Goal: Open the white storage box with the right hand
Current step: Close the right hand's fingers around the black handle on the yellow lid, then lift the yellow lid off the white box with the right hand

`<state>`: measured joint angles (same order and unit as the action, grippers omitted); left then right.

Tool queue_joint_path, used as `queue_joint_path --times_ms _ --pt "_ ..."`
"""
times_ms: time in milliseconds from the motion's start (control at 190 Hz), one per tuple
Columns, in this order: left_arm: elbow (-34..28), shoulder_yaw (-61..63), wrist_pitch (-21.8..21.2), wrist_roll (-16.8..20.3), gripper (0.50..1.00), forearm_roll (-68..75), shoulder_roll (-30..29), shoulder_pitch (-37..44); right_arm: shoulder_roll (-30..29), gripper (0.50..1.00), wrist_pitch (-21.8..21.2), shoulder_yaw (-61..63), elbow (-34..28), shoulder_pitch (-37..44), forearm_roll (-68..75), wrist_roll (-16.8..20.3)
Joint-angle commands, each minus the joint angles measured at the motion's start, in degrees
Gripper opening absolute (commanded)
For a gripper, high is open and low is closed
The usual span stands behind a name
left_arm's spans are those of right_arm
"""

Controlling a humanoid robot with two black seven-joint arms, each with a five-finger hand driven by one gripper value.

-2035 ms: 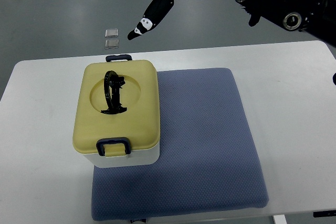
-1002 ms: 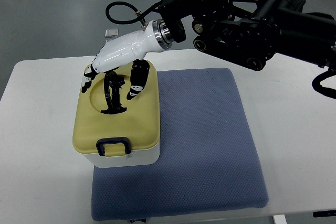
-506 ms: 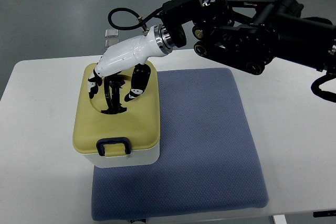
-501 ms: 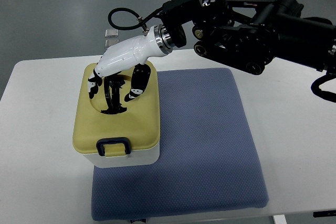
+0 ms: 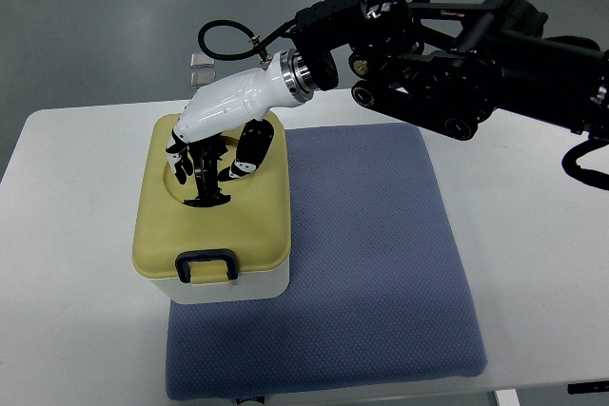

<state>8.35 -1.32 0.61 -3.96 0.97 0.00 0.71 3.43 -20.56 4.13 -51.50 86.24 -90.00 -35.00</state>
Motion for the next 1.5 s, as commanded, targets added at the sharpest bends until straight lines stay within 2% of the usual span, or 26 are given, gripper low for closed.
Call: queue_joint_path --times_ms 0,100,538,875,1192,1492 --pt "0.0 0.0 0.0 0.0 1.0 0.0 0.0 0.0 -0.1 0.59 0.0 0.0 0.0 0.1 0.0 0.0" --pt "0.0 0.0 0.0 0.0 1.0 0.0 0.0 0.0 -0.1 0.501 -0.1 0.0 0.0 0.2 0.0 0.0" --pt "0.0 0.0 0.0 0.0 1.0 0.0 0.0 0.0 0.2 0.5 -0.7 0.9 -0.1 0.9 0.4 0.0" --pt "0.0 0.0 0.0 0.0 1.0 0.0 0.0 0.0 2.6 0.5 -0.8 1.1 0.0 4.9 1.2 0.0" --pt "0.0 0.0 0.0 0.0 1.0 0.0 0.0 0.0 10.5 0.5 -0.3 1.1 1.4 5.3 1.4 0.0" --pt "0.0 0.0 0.0 0.0 1.0 0.0 0.0 0.0 20.1 0.5 0.9 1.1 6.0 1.2 4.3 0.0"
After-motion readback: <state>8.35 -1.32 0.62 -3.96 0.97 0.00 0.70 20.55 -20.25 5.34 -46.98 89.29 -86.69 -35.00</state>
